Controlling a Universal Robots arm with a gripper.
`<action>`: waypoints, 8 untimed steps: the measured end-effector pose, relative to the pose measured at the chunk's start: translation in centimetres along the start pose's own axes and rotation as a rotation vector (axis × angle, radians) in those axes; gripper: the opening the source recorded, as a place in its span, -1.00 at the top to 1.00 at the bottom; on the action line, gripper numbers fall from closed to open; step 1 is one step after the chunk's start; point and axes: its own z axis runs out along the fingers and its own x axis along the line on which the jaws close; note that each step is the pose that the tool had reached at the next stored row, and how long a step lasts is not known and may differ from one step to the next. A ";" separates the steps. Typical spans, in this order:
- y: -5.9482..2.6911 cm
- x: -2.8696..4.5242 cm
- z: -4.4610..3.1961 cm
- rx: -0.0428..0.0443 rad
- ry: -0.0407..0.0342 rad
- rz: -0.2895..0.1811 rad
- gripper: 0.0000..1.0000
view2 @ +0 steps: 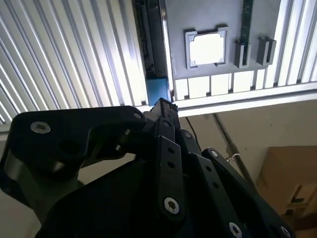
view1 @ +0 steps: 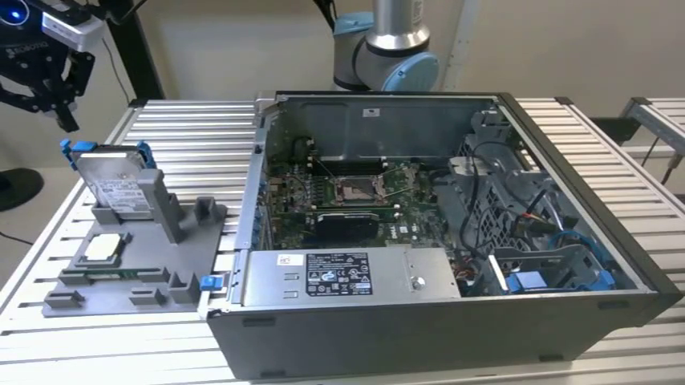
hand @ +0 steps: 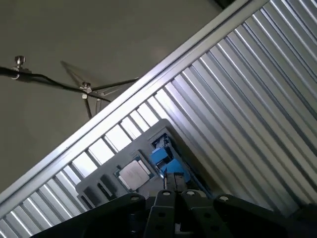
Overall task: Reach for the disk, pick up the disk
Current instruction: 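Pick up the disk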
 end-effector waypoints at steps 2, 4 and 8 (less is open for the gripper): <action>0.00 0.00 0.00 0.0000 0.0014 -0.036 1.00; 0.00 0.00 0.00 0.0001 0.0034 -0.091 1.00; 0.00 0.00 0.00 0.0000 0.0063 -0.165 1.00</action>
